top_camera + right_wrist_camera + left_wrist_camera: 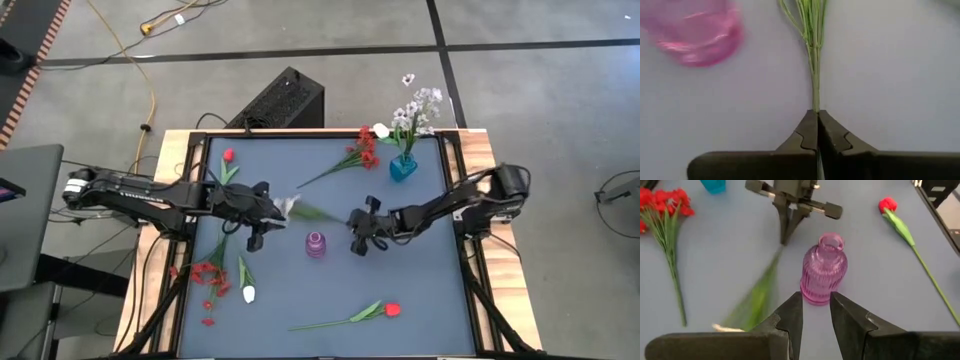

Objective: Sort flowers into vase by color
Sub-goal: Put the white flowers into the blue vase

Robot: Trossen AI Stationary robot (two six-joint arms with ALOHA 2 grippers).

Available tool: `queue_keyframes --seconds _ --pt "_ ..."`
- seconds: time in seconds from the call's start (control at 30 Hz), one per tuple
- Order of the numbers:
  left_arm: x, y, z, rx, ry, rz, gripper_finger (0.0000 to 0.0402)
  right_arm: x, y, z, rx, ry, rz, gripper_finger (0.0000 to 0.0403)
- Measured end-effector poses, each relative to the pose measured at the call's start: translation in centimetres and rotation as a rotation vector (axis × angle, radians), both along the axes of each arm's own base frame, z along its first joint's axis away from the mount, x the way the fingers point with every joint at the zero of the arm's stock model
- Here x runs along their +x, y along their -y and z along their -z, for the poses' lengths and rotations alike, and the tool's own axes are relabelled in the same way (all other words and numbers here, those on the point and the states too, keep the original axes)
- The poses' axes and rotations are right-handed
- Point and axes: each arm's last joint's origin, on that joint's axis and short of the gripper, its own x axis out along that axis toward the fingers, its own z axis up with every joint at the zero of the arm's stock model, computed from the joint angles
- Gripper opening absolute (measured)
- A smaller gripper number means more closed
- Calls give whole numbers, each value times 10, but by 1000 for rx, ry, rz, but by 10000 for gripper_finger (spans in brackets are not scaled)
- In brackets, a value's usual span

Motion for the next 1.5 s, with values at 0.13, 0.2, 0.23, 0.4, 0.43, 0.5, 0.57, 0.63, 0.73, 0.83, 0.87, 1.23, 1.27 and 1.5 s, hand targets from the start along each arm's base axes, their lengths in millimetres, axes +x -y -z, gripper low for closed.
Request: queue_keyframes --seconds 0.13,0.2,0.23,0.4,0.43,0.5,0.57,0.63,0.73,0.83,0.87,1.23,1.27,1.5 --pt "-11 -1 -13 22 65 -15 86 -14 7 -28 -110 24 149 21" --pt "-17 -2 -22 35 119 -24 87 -18 8 -42 -150 78 201 21" --pt "-21 -2 -26 36 141 -23 87 -19 7 -49 -166 114 220 21" --pt "-27 -2 -39 28 293 -25 87 -16 -1 -78 -209 305 206 21" --pt "-27 -2 -36 26 322 -20 87 -15 -3 -83 -215 344 203 21" --pt "-28 -2 -26 34 363 -8 87 -12 -6 -91 -230 428 209 21" --pt "-30 -3 -15 31 408 -14 87 -9 -8 -99 -247 504 218 21" --pt "-32 -3 -10 7 511 -20 87 -5 -9 -106 -249 592 224 21" --pt "-33 -3 1 -30 643 -11 87 0 -11 -115 -250 721 179 21" --pt "-34 -4 7 -39 723 -46 87 7 -14 -121 -195 872 68 22" --pt "-34 -5 6 -35 742 -68 86 9 -14 -120 -180 899 31 23" --pt "-23 -8 -8 22 805 -22 141 48 -21 -103 -142 983 -95 20" --pt "-21 -8 -7 23 797 -32 152 50 -21 -102 -146 979 -96 20" --pt "-24 -7 -6 14 758 0 186 48 -18 -103 -199 834 -33 23"
